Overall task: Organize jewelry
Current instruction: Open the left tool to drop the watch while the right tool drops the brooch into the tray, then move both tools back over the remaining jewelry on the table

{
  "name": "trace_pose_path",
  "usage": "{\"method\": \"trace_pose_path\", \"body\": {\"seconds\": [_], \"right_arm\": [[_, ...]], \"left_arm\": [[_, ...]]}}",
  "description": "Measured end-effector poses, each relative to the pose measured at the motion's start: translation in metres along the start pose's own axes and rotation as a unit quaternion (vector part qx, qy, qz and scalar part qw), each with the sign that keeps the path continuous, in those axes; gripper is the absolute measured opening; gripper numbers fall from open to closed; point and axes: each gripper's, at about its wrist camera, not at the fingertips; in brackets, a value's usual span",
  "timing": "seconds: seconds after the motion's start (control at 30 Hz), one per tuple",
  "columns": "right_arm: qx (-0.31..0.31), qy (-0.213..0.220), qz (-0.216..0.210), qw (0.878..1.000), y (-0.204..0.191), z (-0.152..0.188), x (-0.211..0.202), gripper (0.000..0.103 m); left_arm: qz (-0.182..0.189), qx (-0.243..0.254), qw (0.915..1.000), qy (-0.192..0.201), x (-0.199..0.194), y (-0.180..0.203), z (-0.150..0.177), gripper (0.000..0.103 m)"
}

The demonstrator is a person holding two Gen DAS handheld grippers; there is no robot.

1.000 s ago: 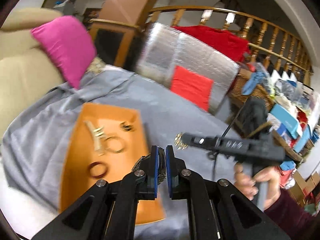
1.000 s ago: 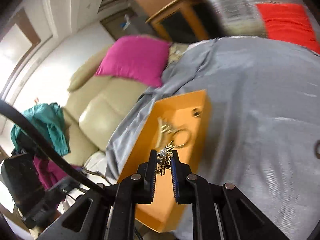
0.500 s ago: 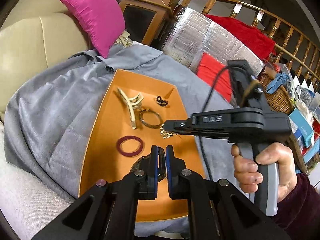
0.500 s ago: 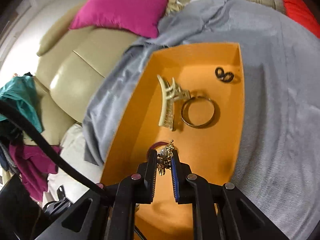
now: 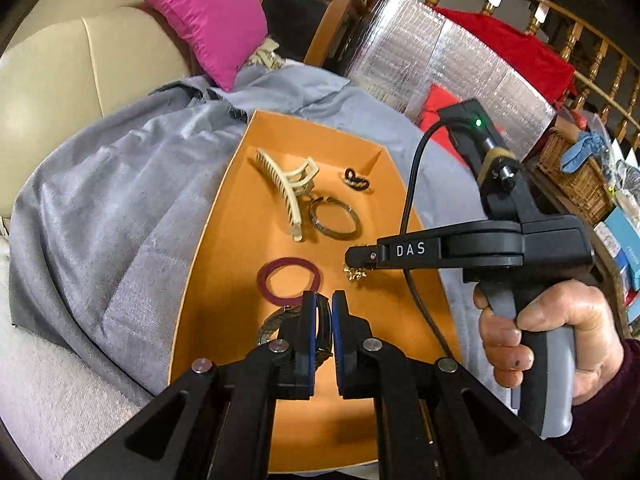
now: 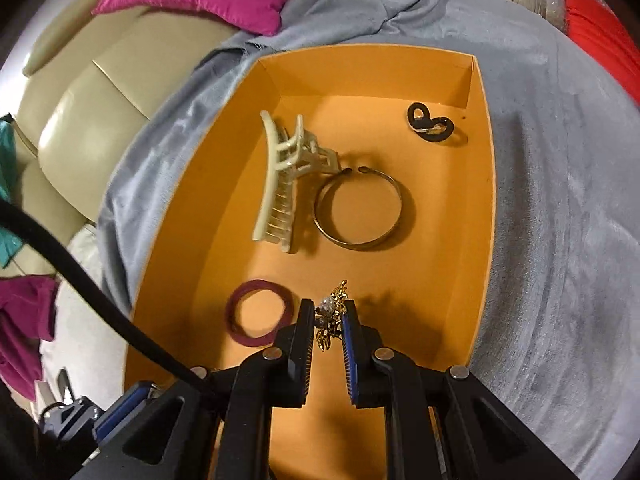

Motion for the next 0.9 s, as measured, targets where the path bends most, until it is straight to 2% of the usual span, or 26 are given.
{"method": "trace_pose_path", "body": {"seconds": [0.27,0.3,0.37,0.43,0.5,0.7,0.9], "right_arm": [[-0.01,-0.005,0.017,1.0,-0.004,-0.003,0.001,0.017],[-0.011,-0.001,0.02,1.0,-0.004,-0.003,0.0,0.019],[-0.005,0.017,0.024,1.0,0.001,-0.005,-0.009,0.034],[0.008,0.031,0.008,0.999,0.009,-0.006,-0.017,0.043],[0.018,0.047,0.0,0.999,0.018,-0.007,-0.027,0.043],[0.048,0.118,-0.034,0.991,0.056,0.003,-0.07,0.043],[0.089,0.154,-0.045,0.983,0.116,0.032,-0.107,0.043]], "left_arm": [[-0.02,-0.006,0.999,-0.039,0.018,-0.006,0.004,0.008],[-0.02,-0.007,0.9988,-0.043,0.02,-0.007,0.004,0.008],[-0.026,-0.008,0.9983,-0.051,0.021,-0.008,0.004,0.01],[-0.033,-0.007,0.9981,-0.051,0.02,-0.007,0.003,0.02],[-0.045,-0.006,0.9981,-0.043,0.015,-0.005,0.001,0.039],[-0.066,0.027,0.9974,-0.009,-0.007,0.017,-0.007,0.049],[-0.062,0.088,0.9939,0.023,-0.02,0.075,-0.018,0.059]]}}
Point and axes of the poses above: each gripper's, at about its wrist camera, not at the fingertips, and x roughly the way its jaws point, y to its right, z to its underside, and after that the axes turned 7 degrees about z, right-handed
